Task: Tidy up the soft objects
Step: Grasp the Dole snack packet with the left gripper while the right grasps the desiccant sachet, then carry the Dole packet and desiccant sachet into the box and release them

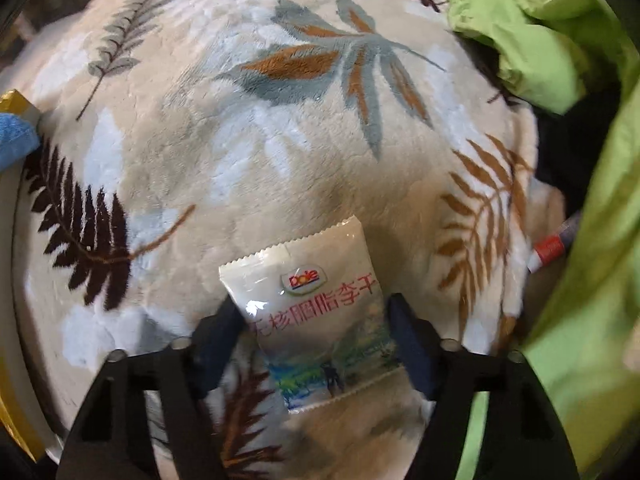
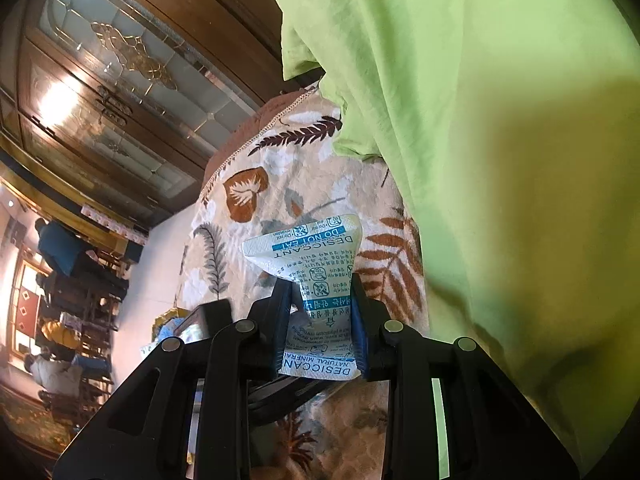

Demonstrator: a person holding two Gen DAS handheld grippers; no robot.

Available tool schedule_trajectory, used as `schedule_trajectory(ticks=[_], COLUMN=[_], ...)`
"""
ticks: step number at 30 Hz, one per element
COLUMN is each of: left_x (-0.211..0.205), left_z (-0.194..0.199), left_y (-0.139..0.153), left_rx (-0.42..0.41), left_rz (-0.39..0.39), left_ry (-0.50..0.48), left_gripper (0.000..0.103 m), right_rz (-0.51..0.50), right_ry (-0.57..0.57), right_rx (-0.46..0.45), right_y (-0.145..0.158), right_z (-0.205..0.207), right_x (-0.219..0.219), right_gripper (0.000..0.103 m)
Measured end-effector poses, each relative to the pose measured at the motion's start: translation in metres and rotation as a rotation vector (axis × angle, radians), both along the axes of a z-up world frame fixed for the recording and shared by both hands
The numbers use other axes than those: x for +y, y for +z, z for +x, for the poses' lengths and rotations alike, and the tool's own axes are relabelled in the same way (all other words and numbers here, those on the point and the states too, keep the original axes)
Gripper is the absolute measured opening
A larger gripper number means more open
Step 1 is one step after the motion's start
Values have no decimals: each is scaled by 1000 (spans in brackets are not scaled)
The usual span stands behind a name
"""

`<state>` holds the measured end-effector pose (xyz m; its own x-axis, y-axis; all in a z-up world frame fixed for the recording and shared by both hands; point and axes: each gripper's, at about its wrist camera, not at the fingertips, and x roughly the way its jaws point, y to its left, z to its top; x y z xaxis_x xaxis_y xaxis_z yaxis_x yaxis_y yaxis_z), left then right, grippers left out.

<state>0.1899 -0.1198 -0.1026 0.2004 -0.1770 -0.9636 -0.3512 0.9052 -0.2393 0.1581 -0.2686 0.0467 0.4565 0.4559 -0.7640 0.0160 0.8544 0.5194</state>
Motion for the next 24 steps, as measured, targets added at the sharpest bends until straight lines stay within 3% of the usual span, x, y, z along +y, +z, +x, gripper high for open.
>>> schedule_trajectory(ticks=[2, 4, 14, 18, 24], left_x=[13, 22, 77, 129, 200], left_z=[-4, -9, -56, -95, -149], left_y=[0, 1, 34, 63, 100], left_rx=[3, -9, -96, -144, -190], left_rz=[-70, -91, -53, -38, 15], left_ry=[-30, -56, -72, -47, -2], left_gripper=[62, 59, 58, 58, 58], right_rz=[10, 19, -11, -37, 5], right_ry=[0, 5, 146, 234, 331], right_rx=[-1, 0, 13, 29, 63], right_y=[0, 0, -7, -15, -33], right_z=[-1, -2, -16, -23, -36], right_x=[1, 3, 57, 94, 158], right_gripper=[26, 26, 26, 26, 26])
